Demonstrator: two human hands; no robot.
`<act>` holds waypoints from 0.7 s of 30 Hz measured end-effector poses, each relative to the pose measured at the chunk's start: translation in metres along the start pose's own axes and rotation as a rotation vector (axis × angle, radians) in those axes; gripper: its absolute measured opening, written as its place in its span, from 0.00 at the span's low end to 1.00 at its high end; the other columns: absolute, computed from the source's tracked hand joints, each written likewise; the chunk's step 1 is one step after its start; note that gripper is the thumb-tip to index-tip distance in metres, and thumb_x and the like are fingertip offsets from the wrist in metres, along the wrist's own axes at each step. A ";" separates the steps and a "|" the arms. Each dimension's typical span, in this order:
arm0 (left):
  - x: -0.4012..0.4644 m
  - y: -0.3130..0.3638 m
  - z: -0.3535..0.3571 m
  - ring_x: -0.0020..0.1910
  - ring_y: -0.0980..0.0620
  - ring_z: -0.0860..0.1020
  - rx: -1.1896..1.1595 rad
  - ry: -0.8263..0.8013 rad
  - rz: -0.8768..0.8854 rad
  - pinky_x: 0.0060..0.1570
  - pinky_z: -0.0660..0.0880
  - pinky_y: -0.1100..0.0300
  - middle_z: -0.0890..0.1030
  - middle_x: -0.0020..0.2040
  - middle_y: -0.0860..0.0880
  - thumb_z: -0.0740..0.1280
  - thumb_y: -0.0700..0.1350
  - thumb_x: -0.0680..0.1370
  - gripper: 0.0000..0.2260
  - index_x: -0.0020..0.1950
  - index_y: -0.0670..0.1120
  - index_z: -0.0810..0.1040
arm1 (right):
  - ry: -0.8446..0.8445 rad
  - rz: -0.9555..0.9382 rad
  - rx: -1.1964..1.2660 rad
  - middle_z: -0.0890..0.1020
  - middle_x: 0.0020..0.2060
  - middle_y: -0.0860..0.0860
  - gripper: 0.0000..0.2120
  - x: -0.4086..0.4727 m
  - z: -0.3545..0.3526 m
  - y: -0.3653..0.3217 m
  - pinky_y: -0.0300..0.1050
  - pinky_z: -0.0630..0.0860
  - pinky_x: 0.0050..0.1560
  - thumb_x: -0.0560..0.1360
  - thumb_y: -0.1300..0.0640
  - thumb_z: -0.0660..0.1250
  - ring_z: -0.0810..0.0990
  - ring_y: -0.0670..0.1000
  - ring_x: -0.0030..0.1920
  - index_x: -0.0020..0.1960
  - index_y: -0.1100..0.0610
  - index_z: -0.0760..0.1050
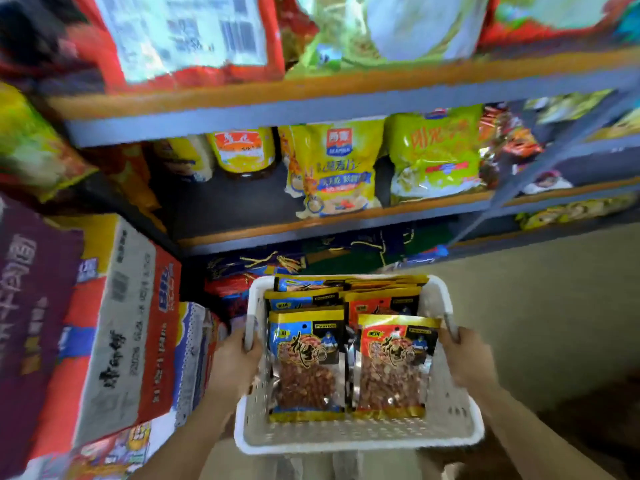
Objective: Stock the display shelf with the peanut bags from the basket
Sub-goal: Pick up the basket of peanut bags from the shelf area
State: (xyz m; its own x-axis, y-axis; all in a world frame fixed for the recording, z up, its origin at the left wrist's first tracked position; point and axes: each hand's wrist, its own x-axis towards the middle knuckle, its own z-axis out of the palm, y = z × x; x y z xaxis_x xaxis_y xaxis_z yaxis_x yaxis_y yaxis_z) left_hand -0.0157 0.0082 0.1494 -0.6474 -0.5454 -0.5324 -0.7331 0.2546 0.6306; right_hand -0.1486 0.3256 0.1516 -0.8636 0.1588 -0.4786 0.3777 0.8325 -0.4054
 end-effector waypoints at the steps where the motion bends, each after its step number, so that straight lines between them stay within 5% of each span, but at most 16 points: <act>1: -0.009 0.019 -0.003 0.19 0.49 0.73 0.023 -0.038 0.045 0.17 0.69 0.62 0.75 0.27 0.45 0.61 0.41 0.78 0.04 0.44 0.45 0.71 | 0.015 0.021 -0.006 0.74 0.29 0.57 0.18 -0.008 -0.020 0.003 0.50 0.74 0.29 0.78 0.50 0.58 0.78 0.62 0.33 0.34 0.60 0.67; 4: -0.025 0.074 -0.001 0.17 0.53 0.72 0.087 -0.126 0.144 0.18 0.70 0.60 0.74 0.27 0.47 0.61 0.41 0.78 0.08 0.39 0.47 0.68 | 0.076 0.033 -0.044 0.77 0.30 0.60 0.19 -0.026 -0.069 0.026 0.52 0.76 0.38 0.79 0.50 0.56 0.81 0.64 0.37 0.33 0.58 0.67; 9: -0.031 0.186 0.035 0.23 0.48 0.74 0.251 -0.261 0.311 0.20 0.69 0.59 0.72 0.28 0.46 0.61 0.40 0.77 0.12 0.34 0.45 0.65 | 0.198 0.127 -0.014 0.75 0.26 0.56 0.21 -0.036 -0.153 0.056 0.50 0.76 0.37 0.79 0.51 0.56 0.82 0.63 0.36 0.29 0.55 0.64; 14: -0.021 0.289 0.102 0.23 0.49 0.71 0.449 -0.324 0.503 0.29 0.70 0.53 0.71 0.26 0.45 0.62 0.41 0.77 0.15 0.31 0.43 0.64 | 0.261 0.250 0.067 0.81 0.34 0.62 0.16 -0.010 -0.228 0.099 0.43 0.67 0.35 0.78 0.55 0.59 0.80 0.63 0.39 0.38 0.63 0.76; 21: -0.023 0.426 0.245 0.28 0.50 0.73 0.510 -0.360 0.648 0.30 0.71 0.56 0.71 0.30 0.49 0.61 0.41 0.78 0.05 0.43 0.43 0.68 | 0.375 0.508 0.348 0.83 0.39 0.64 0.18 0.074 -0.314 0.171 0.49 0.74 0.38 0.76 0.51 0.61 0.82 0.64 0.40 0.46 0.67 0.78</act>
State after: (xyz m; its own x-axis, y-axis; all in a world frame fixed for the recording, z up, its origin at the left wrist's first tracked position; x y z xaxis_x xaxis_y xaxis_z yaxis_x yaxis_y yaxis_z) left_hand -0.3642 0.3248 0.2914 -0.9292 0.0898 -0.3584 -0.1496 0.7955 0.5872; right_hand -0.2529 0.6465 0.2915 -0.5862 0.7050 -0.3992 0.7935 0.4003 -0.4583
